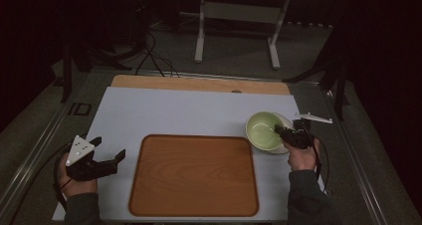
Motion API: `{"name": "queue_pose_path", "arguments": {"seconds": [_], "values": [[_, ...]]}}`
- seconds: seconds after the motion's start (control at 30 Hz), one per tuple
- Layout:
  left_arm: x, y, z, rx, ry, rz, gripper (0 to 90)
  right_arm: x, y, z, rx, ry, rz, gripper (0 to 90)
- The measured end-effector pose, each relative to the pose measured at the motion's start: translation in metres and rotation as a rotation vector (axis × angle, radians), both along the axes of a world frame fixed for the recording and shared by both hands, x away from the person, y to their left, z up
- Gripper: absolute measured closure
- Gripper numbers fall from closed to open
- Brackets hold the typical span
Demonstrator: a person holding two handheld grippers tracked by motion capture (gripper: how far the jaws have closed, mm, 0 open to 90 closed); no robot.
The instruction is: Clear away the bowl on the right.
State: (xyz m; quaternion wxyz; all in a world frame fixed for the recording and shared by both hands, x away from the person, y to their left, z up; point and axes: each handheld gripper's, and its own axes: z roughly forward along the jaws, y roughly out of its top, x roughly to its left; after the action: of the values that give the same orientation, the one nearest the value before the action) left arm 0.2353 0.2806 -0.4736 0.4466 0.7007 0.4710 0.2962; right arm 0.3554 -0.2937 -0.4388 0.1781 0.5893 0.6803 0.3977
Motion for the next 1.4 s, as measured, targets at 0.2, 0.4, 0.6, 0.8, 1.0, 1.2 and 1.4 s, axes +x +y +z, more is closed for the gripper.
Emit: {"name": "queue_pose_path", "arguments": {"seconds": [0.2,0.4,0.6,0.8,1.0,1.2,1.4], "values": [[0.001,0.0,0.0,0.003,0.0,-0.004,9.5,-0.002,0.003,0.001,-0.001,-0.011,0.013,83.2],[0.0,0.0,0.0,0.004,0.0,-0.006,9.5,-0.004,0.011,0.0,0.0,-0.01,0.038,83.2],[0.002,-0.001,0.0,0.007,0.011,-0.008,9.5,-0.005,0.024,-0.002,0.003,-0.005,0.075,83.2],[0.003,-0.001,-0.001,0.011,0.023,-0.002,9.7,-0.006,0.03,-0.001,0.019,-0.003,0.1,83.2],[0.004,-0.001,-0.001,0.012,0.03,0.0,9.9,-0.008,0.035,0.001,0.017,-0.01,0.113,83.2],[0.004,0.0,-0.002,0.012,0.033,0.002,9.9,-0.01,0.041,0.001,0.01,-0.012,0.13,83.2],[0.004,0.0,-0.002,0.009,0.034,0.004,10.2,-0.012,0.047,0.001,0.007,-0.016,0.148,83.1]]}}
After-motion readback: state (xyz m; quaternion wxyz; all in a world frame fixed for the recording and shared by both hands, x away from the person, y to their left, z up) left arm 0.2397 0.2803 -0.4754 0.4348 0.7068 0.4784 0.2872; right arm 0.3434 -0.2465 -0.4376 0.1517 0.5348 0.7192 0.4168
